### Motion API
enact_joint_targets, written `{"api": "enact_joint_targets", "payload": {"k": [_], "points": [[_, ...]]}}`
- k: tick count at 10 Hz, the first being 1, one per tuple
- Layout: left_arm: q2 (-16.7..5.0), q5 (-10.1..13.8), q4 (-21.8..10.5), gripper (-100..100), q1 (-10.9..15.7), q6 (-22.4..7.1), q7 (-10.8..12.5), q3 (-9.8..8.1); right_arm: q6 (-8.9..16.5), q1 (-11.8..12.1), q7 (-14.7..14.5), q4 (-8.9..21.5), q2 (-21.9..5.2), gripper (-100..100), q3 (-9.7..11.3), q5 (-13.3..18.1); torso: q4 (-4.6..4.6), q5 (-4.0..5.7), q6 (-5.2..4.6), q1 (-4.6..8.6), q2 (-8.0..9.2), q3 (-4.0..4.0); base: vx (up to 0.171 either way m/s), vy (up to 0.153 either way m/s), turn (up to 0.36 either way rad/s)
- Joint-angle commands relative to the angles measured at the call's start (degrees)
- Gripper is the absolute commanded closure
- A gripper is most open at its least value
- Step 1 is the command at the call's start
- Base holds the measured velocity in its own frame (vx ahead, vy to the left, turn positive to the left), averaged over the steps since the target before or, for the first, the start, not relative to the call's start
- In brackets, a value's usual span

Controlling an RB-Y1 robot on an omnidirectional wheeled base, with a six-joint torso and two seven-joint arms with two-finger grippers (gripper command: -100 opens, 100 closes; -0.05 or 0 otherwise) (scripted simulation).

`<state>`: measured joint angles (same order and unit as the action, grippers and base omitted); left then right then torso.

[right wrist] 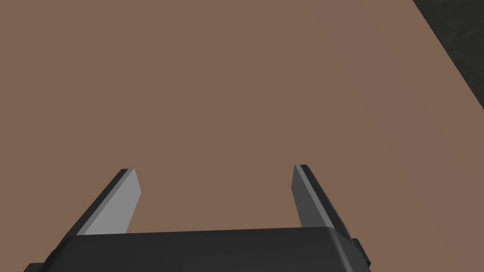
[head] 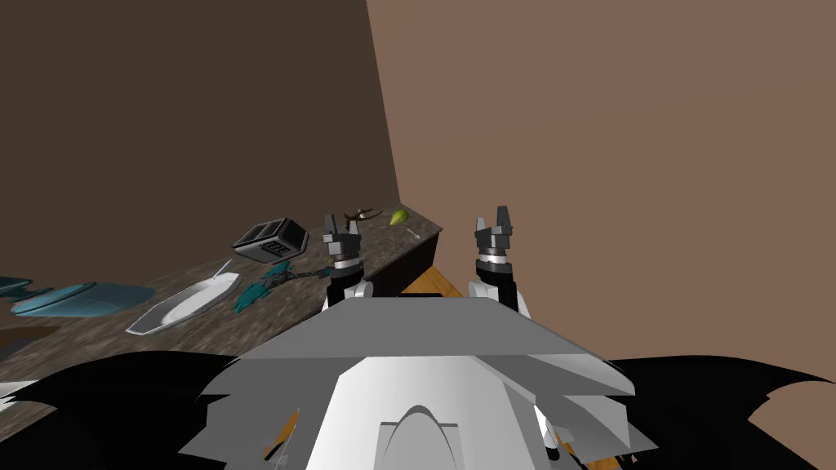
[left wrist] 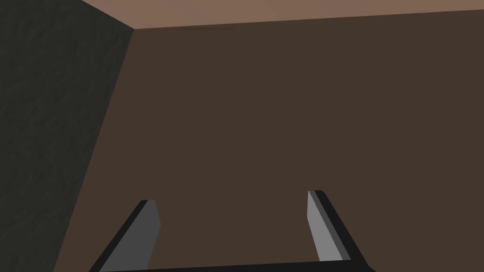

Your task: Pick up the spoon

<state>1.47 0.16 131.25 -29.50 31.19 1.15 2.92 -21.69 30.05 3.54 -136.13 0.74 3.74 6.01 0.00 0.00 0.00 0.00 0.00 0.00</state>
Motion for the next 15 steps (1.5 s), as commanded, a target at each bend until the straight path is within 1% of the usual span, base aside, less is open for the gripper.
{"api": "enact_joint_targets", "payload": {"k": [1,2,4,7,8,9,10,11,12,13,14,15], "points": [[-2.03,-0.85,0.05,-100,-0.4,0.23,-0.19,-0.91,0.0,0.0,0.0,0.0,0.0,0,0.0,0.0,0.0,0.0,0.0,0.0,0.0,0.0,-0.003,-0.006,-0.096],[-3.55,-1.73,0.09,-100,-0.8,0.47,-0.38,-1.81,0.0,0.0,0.0,0.0,0.0,0,0.0,0.0,0.0,0.0,-0.01,0.0,0.01,-0.01,-0.008,-0.008,-0.112],[-6.8,-4.33,0.16,-100,-1.98,1.21,-0.93,-4.38,0.0,0.0,0.0,0.0,0.0,0,0.0,0.0,-0.01,0.0,-0.01,0.01,0.05,-0.03,-0.011,-0.014,-0.127],[-11.72,-9.46,0.2,-100,-4.53,2.95,-2.12,-9.64,0.0,-0.01,0.0,0.0,0.0,0,0.0,0.0,-0.02,0.02,-0.02,0.06,0.08,-0.04,-0.014,-0.022,-0.246],[-11.72,-10.18,0.2,-100,-4.53,2.95,-2.12,-9.84,0.0,-0.01,0.0,0.0,0.0,0,0.0,0.0,-0.02,0.02,-0.02,0.05,0.08,-0.04,-0.009,-0.01,-0.086],[-13.37,-12.43,0.17,-100,-5.54,3.68,-2.6,-11.99,0.0,0.0,0.0,0.0,0.0,0,0.0,0.0,-0.02,0.01,0.01,0.03,0.06,-0.03,-0.005,-0.02,-0.193],[-15.04,-14.04,0.11,-100,-6.62,4.5,-3.12,-13.8,0.0,-0.01,0.0,0.0,0.0,0,0.0,0.0,-0.01,0.01,-0.02,0.04,0.04,-0.03,-0.006,-0.028,-0.353],[-15.04,-15.23,0.11,-100,-6.62,4.5,-3.12,-14.26,0.0,-0.01,0.0,0.0,0.0,0,0.01,0.0,-0.01,0.02,-0.03,0.06,0.05,-0.03,-0.004,-0.014,-0.106],[-16.73,-17.15,0.0,-100,-7.77,5.39,-3.66,-16.61,0.0,0.0,0.0,0.0,0.0,0,0.0,0.0,-0.01,0.01,0.02,0.04,0.03,-0.02,-0.002,-0.02,-0.23],[-16.73,-18.07,0.0,-100,-7.77,5.39,-3.66,-16.61,0.0,-0.01,0.0,0.0,0.0,0,0.0,0.0,-0.01,0.01,-0.02,0.04,0.03,-0.02,-0.004,-0.01,-0.109],[-18.42,-20.19,-0.15,-100,-8.97,6.36,-4.23,-19.04,0.0,0.0,0.0,0.0,0.0,0,0.0,0.0,-0.01,0.01,0.02,0.02,0.03,-0.02,-0.004,-0.019,-0.237],[-18.42,-21.09,-0.15,-100,-8.97,6.36,-4.23,-19.04,0.0,0.0,0.0,0.0,0.0,0,0.0,0.0,-0.01,0.01,-0.02,0.04,0.03,-0.02,-0.003,-0.012,-0.126]]}}
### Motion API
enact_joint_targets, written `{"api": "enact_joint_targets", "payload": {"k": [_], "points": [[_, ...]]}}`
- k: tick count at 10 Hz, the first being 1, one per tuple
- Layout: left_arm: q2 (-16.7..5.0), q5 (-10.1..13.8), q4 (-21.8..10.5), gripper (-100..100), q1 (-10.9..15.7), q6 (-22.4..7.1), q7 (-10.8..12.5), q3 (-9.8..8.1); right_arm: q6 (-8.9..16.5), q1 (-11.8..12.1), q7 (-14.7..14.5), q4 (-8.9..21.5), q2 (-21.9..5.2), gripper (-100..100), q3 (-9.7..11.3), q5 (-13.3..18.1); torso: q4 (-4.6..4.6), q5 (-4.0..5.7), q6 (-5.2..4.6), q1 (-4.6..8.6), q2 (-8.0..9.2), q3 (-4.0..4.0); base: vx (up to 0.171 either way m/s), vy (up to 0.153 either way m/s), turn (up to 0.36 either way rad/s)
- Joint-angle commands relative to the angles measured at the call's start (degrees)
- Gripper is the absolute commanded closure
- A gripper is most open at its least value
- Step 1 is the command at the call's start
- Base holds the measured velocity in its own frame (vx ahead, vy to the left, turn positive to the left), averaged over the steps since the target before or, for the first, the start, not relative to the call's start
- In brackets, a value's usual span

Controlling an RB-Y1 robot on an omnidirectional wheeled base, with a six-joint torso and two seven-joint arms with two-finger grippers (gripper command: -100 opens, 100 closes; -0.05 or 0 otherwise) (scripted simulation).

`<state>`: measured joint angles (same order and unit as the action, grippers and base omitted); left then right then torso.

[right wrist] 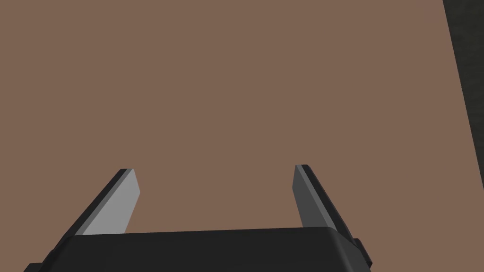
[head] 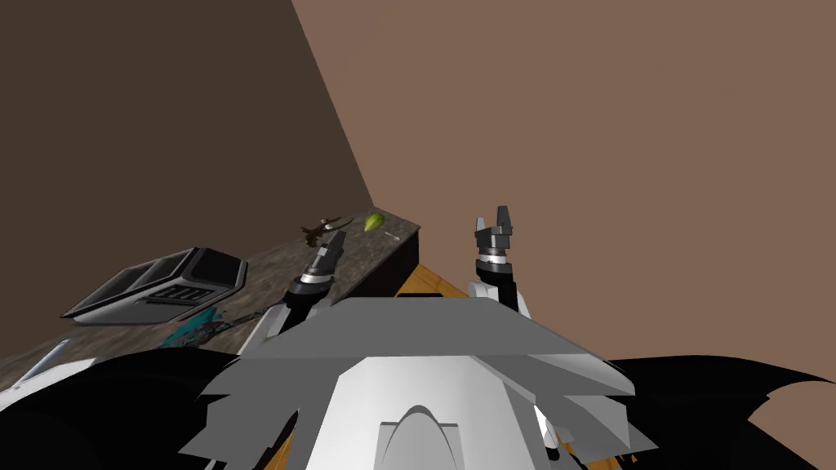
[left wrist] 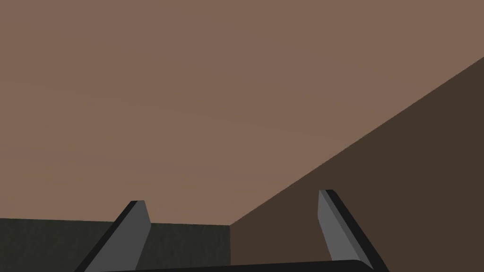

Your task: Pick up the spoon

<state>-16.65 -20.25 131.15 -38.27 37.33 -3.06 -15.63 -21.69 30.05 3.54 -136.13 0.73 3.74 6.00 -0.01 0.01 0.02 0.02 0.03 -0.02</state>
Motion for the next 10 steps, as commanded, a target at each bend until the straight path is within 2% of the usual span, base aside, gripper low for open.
{"api": "enact_joint_targets", "payload": {"k": [1,2,3,4,5,6,7,8,9,10], "points": [[-1.99,-2.86,-0.26,-100,-1.44,1.27,-0.62,-2.86,0.0,0.0,0.0,0.0,0.0,0,0.0,0.0,0.0,0.0,0.0,0.0,0.0,0.0,-0.001,-0.021,-0.254],[-1.99,-3.89,-0.26,-100,-1.44,1.27,-0.62,-2.94,0.0,-0.01,0.0,0.0,0.0,0,0.01,0.0,0.0,0.01,-0.03,0.02,0.0,0.0,-0.001,-0.011,-0.124],[-3.68,-5.96,-0.54,-100,-2.72,2.39,-1.23,-5.35,0.0,0.0,0.0,0.0,0.0,0,0.0,0.0,0.0,0.0,0.0,0.0,-0.01,0.0,-0.002,-0.023,-0.27],[-3.68,-7.26,-0.54,-100,-2.72,2.39,-1.23,-5.39,0.0,-0.01,0.0,0.0,0.0,0,0.01,0.0,0.0,0.01,-0.04,0.02,0.0,0.0,-0.001,-0.012,-0.148],[-5.34,-9.3,-0.89,-100,-4.02,3.59,-1.86,-7.7,0.0,0.0,0.0,0.0,0.0,0,0.0,0.0,0.0,0.0,0.01,0.0,-0.01,0.0,0.0,-0.017,-0.282],[-5.34,-10.78,-0.89,-100,-4.02,3.59,-1.86,-7.83,0.0,-0.01,0.0,0.0,0.0,0,0.0,0.0,0.0,0.0,-0.04,0.0,-0.01,0.01,0.0,-0.007,-0.163],[-6.97,-12.75,-1.32,-100,-5.32,4.85,-2.5,-10.09,0.0,0.0,0.0,0.0,0.0,0,0.0,0.0,0.0,0.0,0.01,-0.02,-0.01,0.01,0.007,-0.017,-0.332],[-6.97,-14.4,-1.32,-100,-5.32,4.85,-2.5,-10.21,0.0,-0.01,0.0,0.0,0.0,0,0.0,0.0,0.01,0.0,-0.04,-0.01,-0.03,0.02,0.005,-0.007,-0.118],[-8.53,-16.1,-1.86,-100,-6.62,6.18,-3.16,-12.51,0.0,0.01,0.0,0.0,0.0,0,-0.01,0.0,0.01,-0.01,0.03,-0.02,-0.03,0.02,0.007,-0.019,-0.307],[-8.53,-17.83,-1.86,-100,-6.62,6.18,-3.16,-12.51,0.0,-0.01,0.0,0.0,0.0,0,0.0,0.0,0.01,0.0,-0.04,0.0,-0.04,0.02,0.005,-0.009,-0.153]]}}
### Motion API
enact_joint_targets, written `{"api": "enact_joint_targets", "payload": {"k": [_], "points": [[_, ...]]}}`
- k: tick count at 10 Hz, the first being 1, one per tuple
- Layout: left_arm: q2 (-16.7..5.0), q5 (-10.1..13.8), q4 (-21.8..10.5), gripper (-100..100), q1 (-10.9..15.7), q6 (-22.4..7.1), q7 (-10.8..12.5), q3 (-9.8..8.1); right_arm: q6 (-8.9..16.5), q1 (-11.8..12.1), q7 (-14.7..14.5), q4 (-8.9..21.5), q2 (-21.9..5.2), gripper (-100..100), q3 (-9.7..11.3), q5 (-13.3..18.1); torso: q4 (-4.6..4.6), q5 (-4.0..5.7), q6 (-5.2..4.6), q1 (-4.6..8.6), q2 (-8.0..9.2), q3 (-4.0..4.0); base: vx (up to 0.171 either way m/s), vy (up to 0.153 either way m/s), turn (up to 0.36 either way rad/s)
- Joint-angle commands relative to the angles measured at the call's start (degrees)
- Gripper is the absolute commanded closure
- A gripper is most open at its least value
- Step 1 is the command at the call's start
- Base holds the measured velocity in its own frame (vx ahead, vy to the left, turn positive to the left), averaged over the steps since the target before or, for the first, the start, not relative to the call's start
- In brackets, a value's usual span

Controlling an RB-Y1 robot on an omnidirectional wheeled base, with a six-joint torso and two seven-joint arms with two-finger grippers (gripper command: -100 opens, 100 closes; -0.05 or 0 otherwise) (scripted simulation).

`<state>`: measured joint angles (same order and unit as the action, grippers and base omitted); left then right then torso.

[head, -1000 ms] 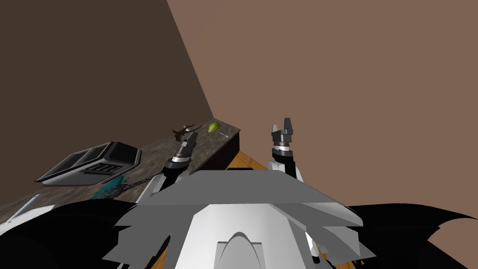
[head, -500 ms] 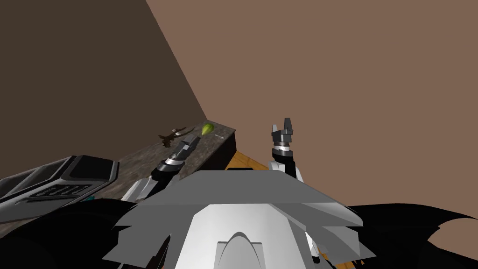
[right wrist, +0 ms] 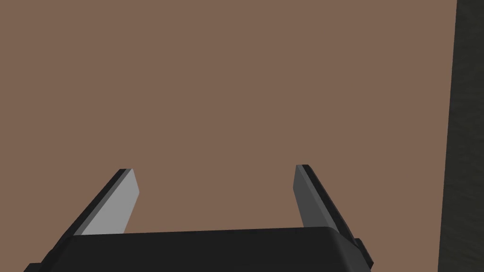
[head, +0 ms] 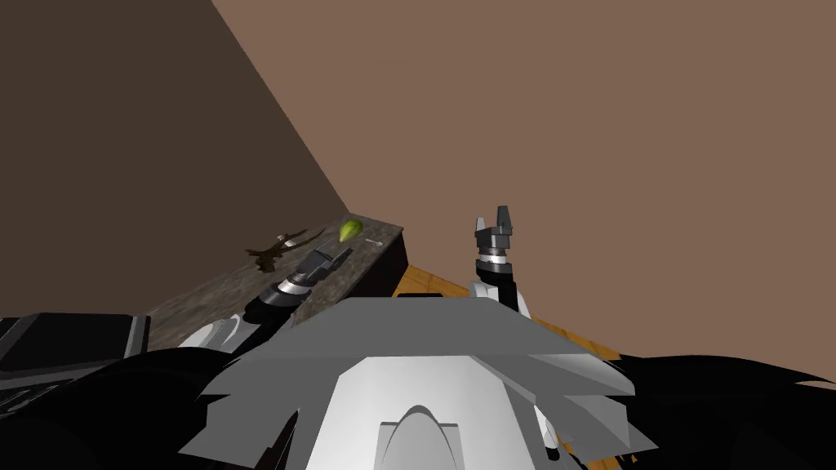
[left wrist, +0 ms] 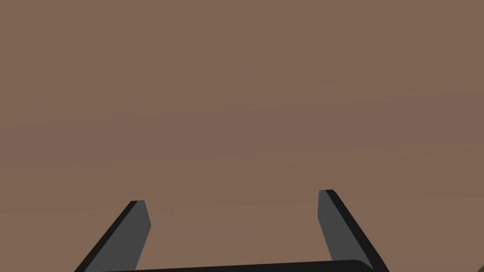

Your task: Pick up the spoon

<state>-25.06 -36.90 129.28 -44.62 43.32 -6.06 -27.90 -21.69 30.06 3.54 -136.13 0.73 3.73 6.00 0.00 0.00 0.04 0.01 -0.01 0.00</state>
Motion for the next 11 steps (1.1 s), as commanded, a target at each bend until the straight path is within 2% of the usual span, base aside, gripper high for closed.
{"api": "enact_joint_targets", "payload": {"k": [1,2,3,4,5,6,8,9,11], "points": [[-1.62,-2.86,-0.62,-100,-1.55,1.59,-0.82,-2.46,0.0,0.0,0.0,0.0,0.0,0,0.0,0.0,0.0,0.0,0.0,0.0,0.0,0.0,0.009,-0.019,-0.309],[-1.62,-4.76,-0.62,-100,-1.55,1.59,-0.82,-2.46,0.0,-0.01,0.0,0.0,0.0,0,0.01,0.0,0.0,0.01,-0.05,0.02,-0.01,0.01,0.007,-0.007,-0.158],[-1.62,-5.47,-0.62,-100,-1.55,1.59,-0.82,-2.46,0.0,0.0,0.0,0.0,0.0,0,0.0,0.0,0.0,0.0,0.0,-0.01,-0.01,0.0,0.003,-0.001,0.027],[-3.05,-7.66,-1.35,-100,-2.8,3.04,-1.48,-4.55,0.0,0.0,0.0,0.0,0.0,0,0.0,0.0,0.0,-0.01,0.02,-0.02,0.01,-0.01,0.01,-0.015,-0.329],[-3.05,-9.25,-1.35,-100,-2.8,3.04,-1.48,-4.55,0.0,-0.01,0.0,0.0,0.0,0,0.01,0.0,0.0,0.0,-0.06,0.0,-0.01,0.01,0.01,-0.003,-0.179],[-4.4,-10.84,-2.2,-100,-4.02,4.54,-2.14,-6.51,0.0,0.0,0.0,0.0,0.0,0,0.0,0.0,0.0,-0.01,0.0,-0.02,-0.02,0.01,0.015,-0.01,-0.338],[-4.4,-13.53,-2.2,-100,-4.02,4.54,-2.14,-6.51,0.0,0.0,0.0,0.0,0.0,0,0.0,0.0,0.01,-0.01,0.01,-0.03,-0.04,0.02,0.012,-0.001,-0.063],[-5.68,-15.53,-3.15,-100,-5.18,6.08,-2.8,-8.32,0.0,0.01,0.0,0.0,0.0,0,-0.01,0.0,0.0,-0.01,0.03,-0.03,-0.01,0.01,0.016,-0.015,-0.303],[-5.68,-17.67,-3.15,-100,-5.18,6.08,-2.8,-8.32,0.0,0.0,0.0,0.0,0.0,0,0.0,0.0,0.01,0.0,0.0,-0.02,-0.04,0.02,0.012,0.0,-0.11]]}}
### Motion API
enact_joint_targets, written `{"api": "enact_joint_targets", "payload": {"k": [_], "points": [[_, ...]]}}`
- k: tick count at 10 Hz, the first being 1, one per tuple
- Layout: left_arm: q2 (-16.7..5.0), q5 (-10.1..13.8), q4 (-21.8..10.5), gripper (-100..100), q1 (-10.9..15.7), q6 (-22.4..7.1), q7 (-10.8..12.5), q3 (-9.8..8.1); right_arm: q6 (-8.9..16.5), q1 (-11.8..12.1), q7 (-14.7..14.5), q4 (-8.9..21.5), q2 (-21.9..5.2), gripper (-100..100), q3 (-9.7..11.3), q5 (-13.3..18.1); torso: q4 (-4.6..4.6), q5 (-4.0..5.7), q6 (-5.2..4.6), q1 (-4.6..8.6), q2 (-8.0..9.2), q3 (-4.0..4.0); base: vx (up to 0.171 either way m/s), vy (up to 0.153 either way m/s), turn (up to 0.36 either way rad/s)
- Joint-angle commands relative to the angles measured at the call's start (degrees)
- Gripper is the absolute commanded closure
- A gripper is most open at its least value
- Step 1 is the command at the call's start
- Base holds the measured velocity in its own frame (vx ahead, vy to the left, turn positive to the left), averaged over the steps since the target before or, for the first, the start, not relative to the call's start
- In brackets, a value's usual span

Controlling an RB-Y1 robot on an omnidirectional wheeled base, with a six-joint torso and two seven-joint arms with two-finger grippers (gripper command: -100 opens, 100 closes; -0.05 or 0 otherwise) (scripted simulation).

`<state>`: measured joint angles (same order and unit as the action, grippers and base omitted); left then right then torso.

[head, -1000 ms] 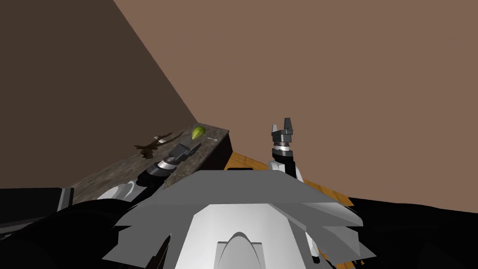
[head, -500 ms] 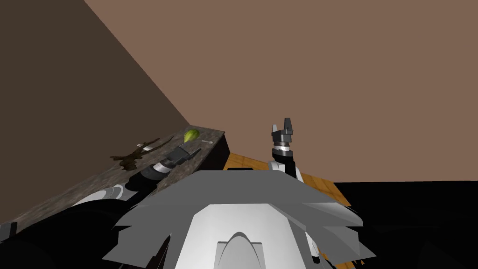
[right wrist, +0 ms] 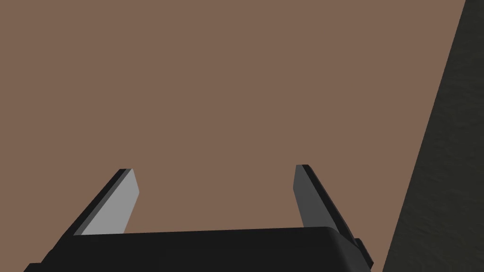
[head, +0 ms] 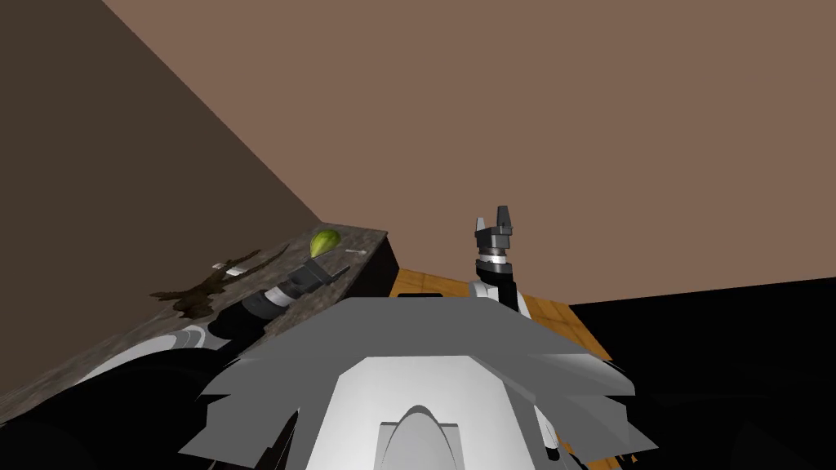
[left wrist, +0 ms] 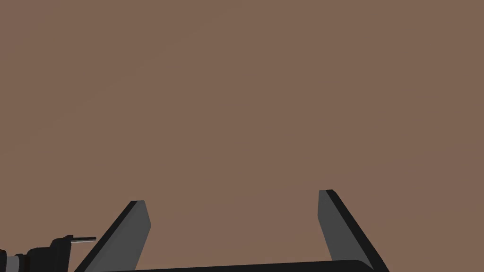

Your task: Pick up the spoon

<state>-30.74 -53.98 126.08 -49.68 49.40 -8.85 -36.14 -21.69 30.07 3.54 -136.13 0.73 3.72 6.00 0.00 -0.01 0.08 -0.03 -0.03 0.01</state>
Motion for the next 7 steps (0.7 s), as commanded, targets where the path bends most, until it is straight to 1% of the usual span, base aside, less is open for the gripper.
{"api": "enact_joint_targets", "payload": {"k": [1,2,3,4,5,6,7], "points": [[-1.2,-2.86,-1.01,-100,-1.23,1.59,-0.67,-1.72,0.0,0.0,0.0,0.0,0.0,0,0.0,0.0,0.0,0.0,0.0,0.0,0.0,0.0,0.018,-0.009,-0.295],[-1.2,-4.52,-1.01,-100,-1.23,1.59,-0.67,-1.72,0.0,-0.01,0.0,0.0,0.0,0,0.01,0.0,0.01,0.01,-0.07,0.02,-0.02,0.01,0.019,0.001,-0.203],[-2.34,-6.42,-2.19,-100,-2.27,3.2,-1.31,-3.19,0.0,0.0,0.0,0.0,0.0,0,0.0,0.0,0.01,0.0,-0.02,0.0,-0.04,0.02,0.027,-0.001,-0.326],[-2.34,-7.83,-2.19,-100,-2.27,3.2,-1.31,-3.19,0.0,-0.01,0.0,0.0,0.0,0,0.01,0.0,0.02,0.01,-0.06,-0.01,-0.06,0.03,0.022,0.004,-0.197],[-2.34,-8.99,-2.19,-100,-2.27,3.2,-1.31,-3.19,0.0,0.0,0.0,0.0,0.0,0,0.0,0.0,0.01,0.0,-0.02,-0.01,-0.05,0.03,0.01,0.003,0.006],[-3.42,-11.06,-3.46,-100,-3.25,4.83,-1.95,-4.49,0.0,0.0,0.0,0.0,0.0,0,0.0,0.0,0.0,0.0,0.01,0.0,-0.01,0.01,0.025,-0.006,-0.428],[-3.42,-12.9,-3.46,-100,-3.25,4.83,-1.95,-4.49,0.0,-0.02,0.0,0.0,0.0,0,0.01,0.0,0.02,0.01,-0.1,0.0,-0.06,0.04,0.023,0.013,-0.165]]}}
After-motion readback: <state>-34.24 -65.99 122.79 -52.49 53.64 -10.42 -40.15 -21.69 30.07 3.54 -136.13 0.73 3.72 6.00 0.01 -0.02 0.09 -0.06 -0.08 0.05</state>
